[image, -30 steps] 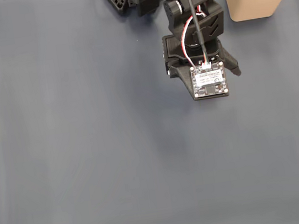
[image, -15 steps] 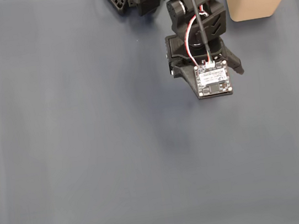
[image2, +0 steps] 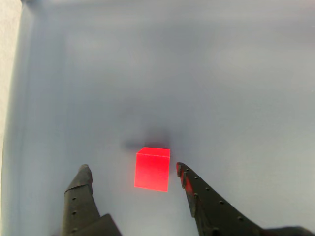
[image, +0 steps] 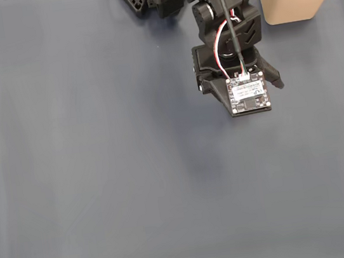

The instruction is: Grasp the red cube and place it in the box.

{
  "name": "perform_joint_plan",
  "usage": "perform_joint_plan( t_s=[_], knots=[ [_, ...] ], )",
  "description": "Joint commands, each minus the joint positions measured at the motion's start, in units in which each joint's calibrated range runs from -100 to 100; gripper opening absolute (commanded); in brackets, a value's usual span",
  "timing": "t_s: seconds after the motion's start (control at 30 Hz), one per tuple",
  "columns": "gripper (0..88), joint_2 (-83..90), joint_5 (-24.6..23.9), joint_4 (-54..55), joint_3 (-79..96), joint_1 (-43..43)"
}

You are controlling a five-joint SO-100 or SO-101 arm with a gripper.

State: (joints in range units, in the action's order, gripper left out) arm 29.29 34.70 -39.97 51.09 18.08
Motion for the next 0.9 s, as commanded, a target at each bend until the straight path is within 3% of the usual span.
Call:
perform_joint_plan(
  t_s=[0.0,0.87],
  knots=[
    [41.8,-0.2,0.2,1.1,-0.2,0.3],
    [42.2,-0.3,-0.9,1.5,-0.2,2.5]
  ],
)
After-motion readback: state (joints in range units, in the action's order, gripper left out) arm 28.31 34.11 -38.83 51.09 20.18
